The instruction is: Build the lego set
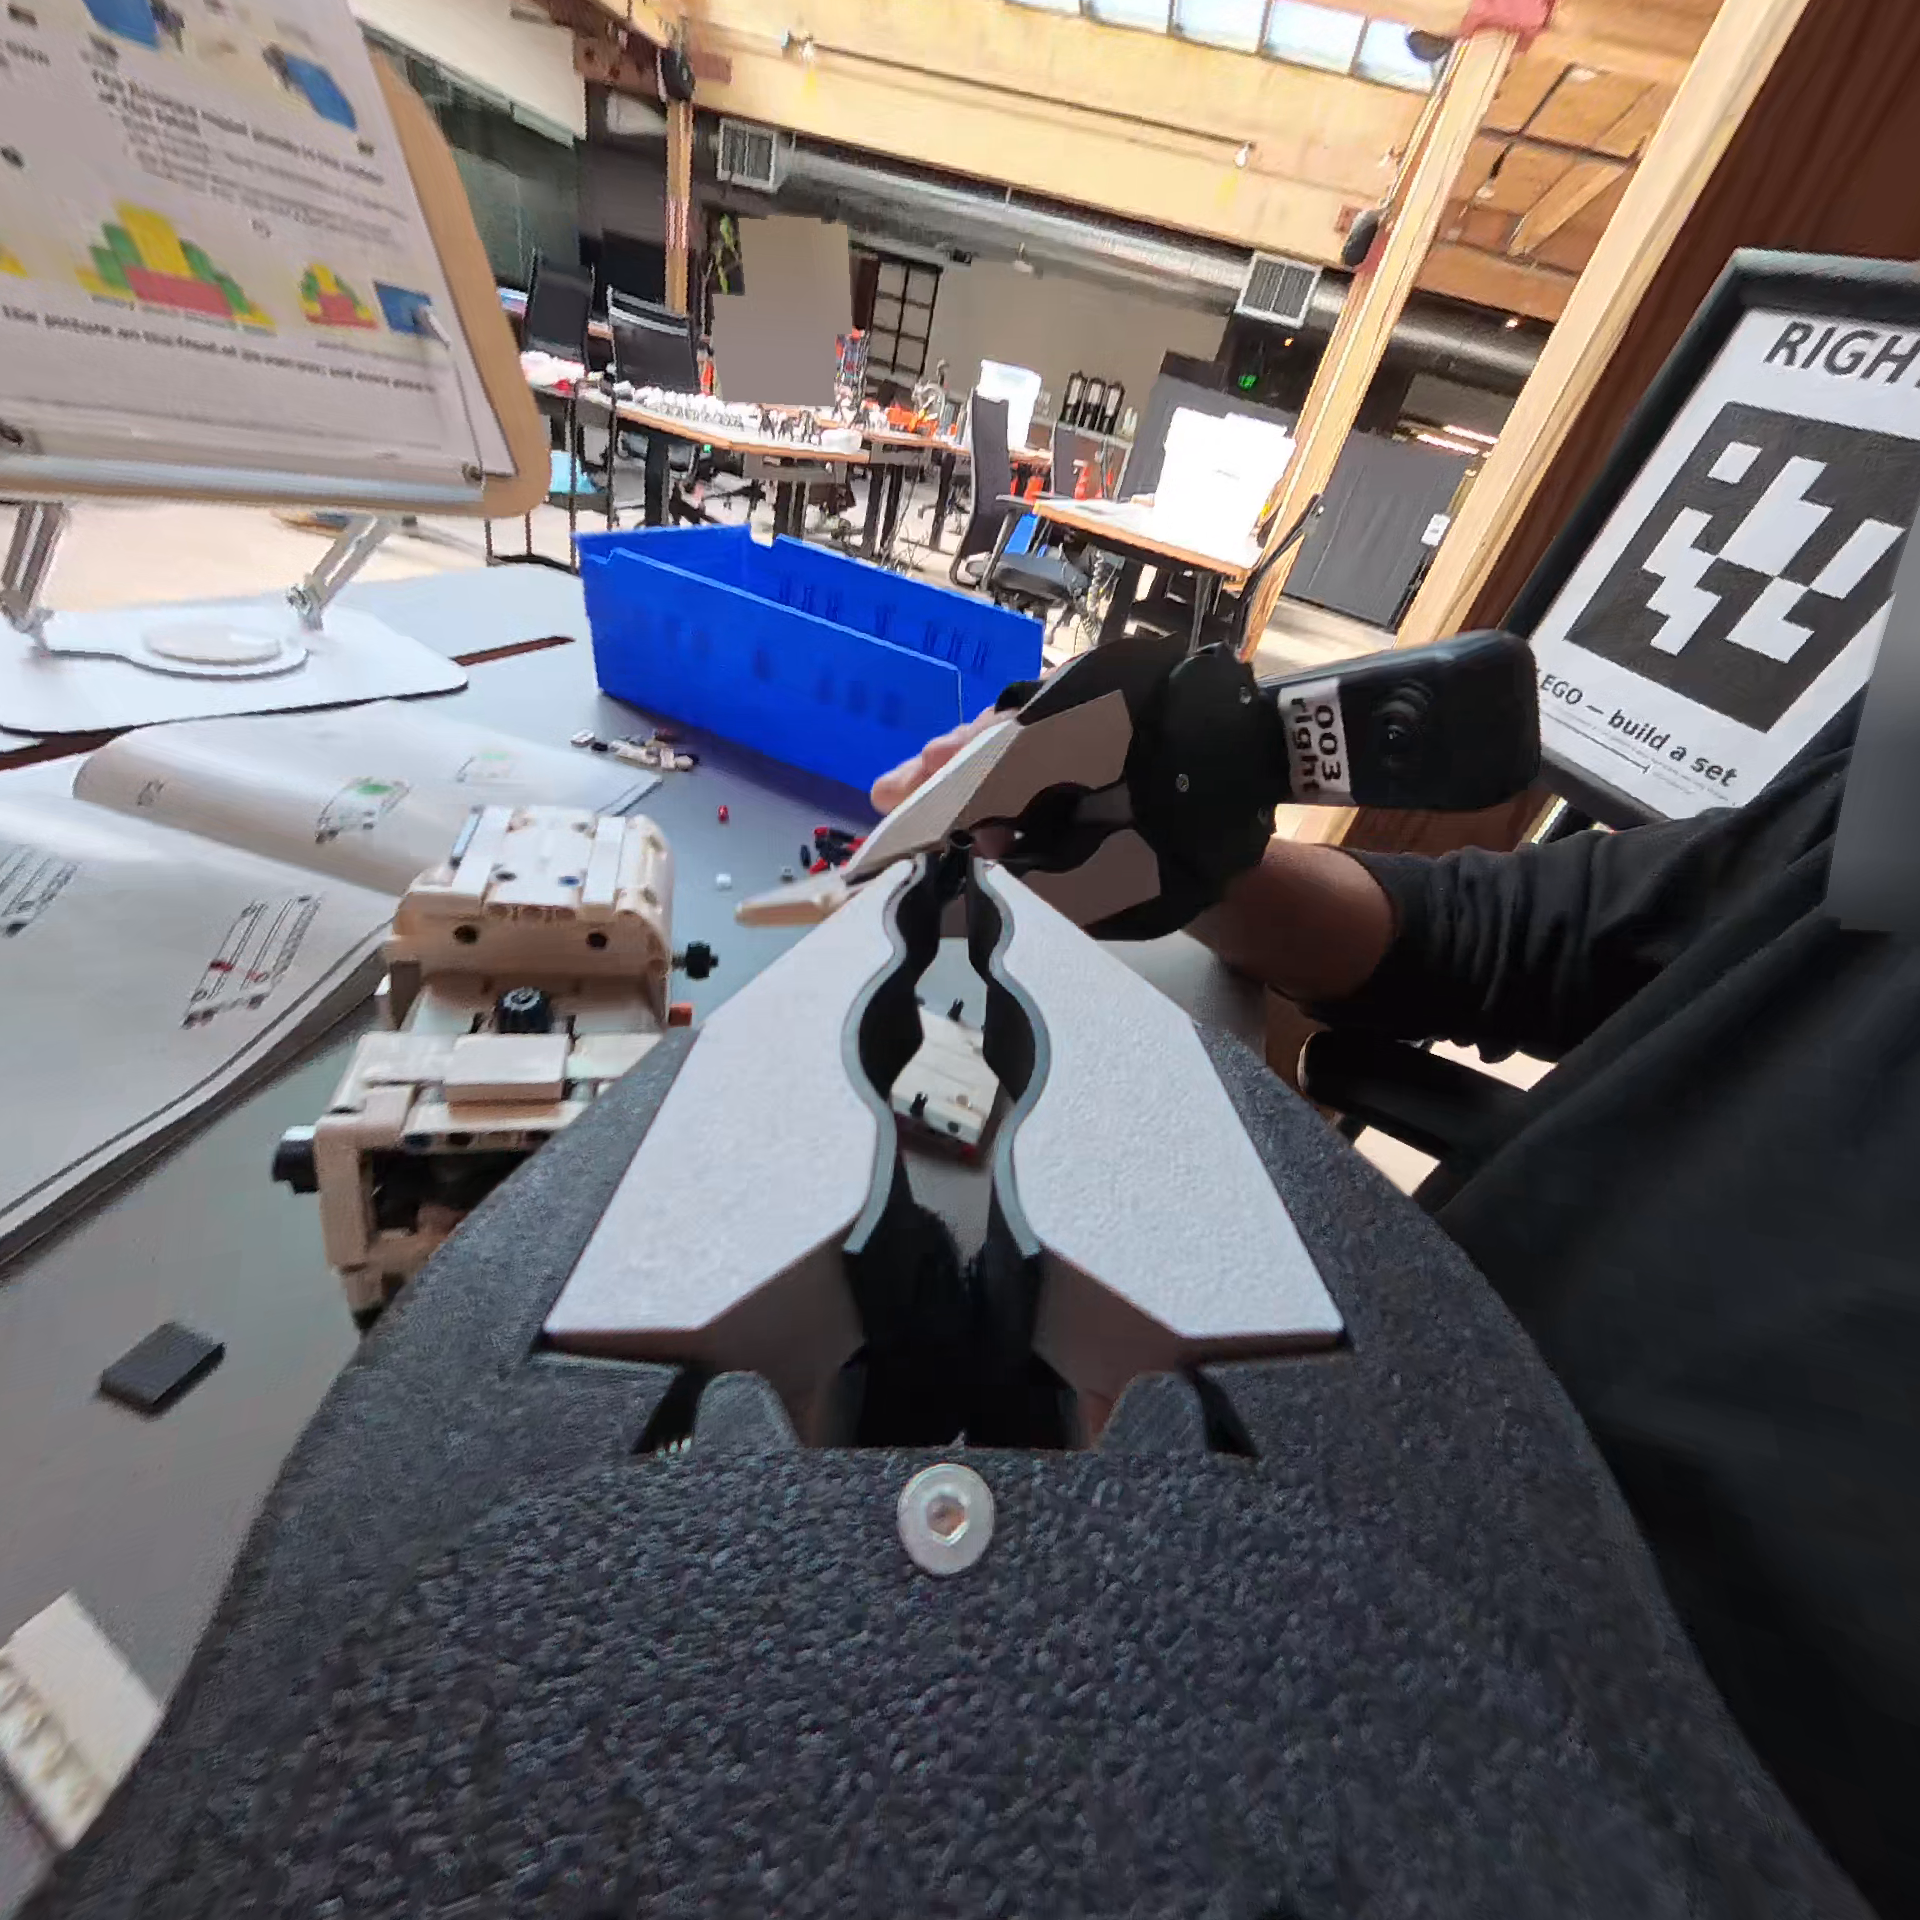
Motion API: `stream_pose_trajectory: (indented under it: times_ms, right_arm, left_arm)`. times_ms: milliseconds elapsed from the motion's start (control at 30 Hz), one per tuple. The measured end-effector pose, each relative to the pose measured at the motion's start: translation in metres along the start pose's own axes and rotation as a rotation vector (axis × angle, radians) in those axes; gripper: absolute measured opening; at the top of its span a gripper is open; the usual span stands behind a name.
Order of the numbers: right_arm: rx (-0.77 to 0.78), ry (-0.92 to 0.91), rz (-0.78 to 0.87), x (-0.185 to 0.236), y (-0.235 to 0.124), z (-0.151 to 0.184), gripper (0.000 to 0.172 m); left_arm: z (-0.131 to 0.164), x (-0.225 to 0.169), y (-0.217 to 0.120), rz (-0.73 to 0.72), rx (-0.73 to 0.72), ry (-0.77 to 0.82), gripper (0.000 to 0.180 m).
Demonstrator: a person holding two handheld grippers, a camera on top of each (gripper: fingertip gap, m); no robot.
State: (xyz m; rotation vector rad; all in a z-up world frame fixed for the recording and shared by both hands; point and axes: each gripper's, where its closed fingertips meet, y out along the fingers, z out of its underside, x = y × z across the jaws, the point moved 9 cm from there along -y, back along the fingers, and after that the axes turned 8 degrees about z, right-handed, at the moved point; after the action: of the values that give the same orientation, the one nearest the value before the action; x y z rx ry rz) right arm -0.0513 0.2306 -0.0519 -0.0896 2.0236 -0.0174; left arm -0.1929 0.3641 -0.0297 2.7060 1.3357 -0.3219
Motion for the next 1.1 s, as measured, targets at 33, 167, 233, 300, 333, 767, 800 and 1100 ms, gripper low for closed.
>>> stream_pose_trajectory:
  times_ms: [33, 167, 233, 300, 333, 767, 800, 1100]
  right_arm:
    - [-0.031, 0.112, -0.040, -0.001, 0.000, -0.004, 0.006]
    - [-0.151, 0.498, -0.195, -0.009, -0.002, -0.008, 0.006]
    - [-0.180, 0.599, -0.244, -0.014, -0.001, -0.004, 0.005]
    - [-0.202, 0.682, -0.273, -0.017, -0.001, 0.000, 0.005]
    - [-0.211, 0.712, -0.290, -0.018, 0.000, 0.001, 0.005]
    - [-0.109, 0.723, -0.249, -0.020, 0.009, 0.022, 0.006]
    - [-0.096, 0.713, -0.234, -0.021, 0.009, 0.023, 0.006]
    - [-0.032, 0.647, -0.173, -0.022, 0.011, 0.029, 0.006]
  left_arm:
    - [0.000, -0.004, 0.007, 0.013, -0.028, 0.021, 0.003]
    - [-0.001, -0.013, 0.026, 0.018, -0.063, 0.129, 0.003]
    - [0.001, -0.011, 0.030, 0.016, -0.056, 0.143, 0.002]
    - [0.005, -0.007, 0.033, 0.007, -0.014, 0.137, 0.002]
    - [0.006, -0.005, 0.033, -0.011, 0.001, 0.141, 0.000]
    - [0.016, 0.019, 0.009, -0.261, 0.147, 0.104, 0.000]
    - [0.021, 0.014, 0.002, -0.286, 0.185, 0.090, 0.002]
    - [0.094, -0.060, -0.048, -0.385, 0.464, 0.124, 0.024]
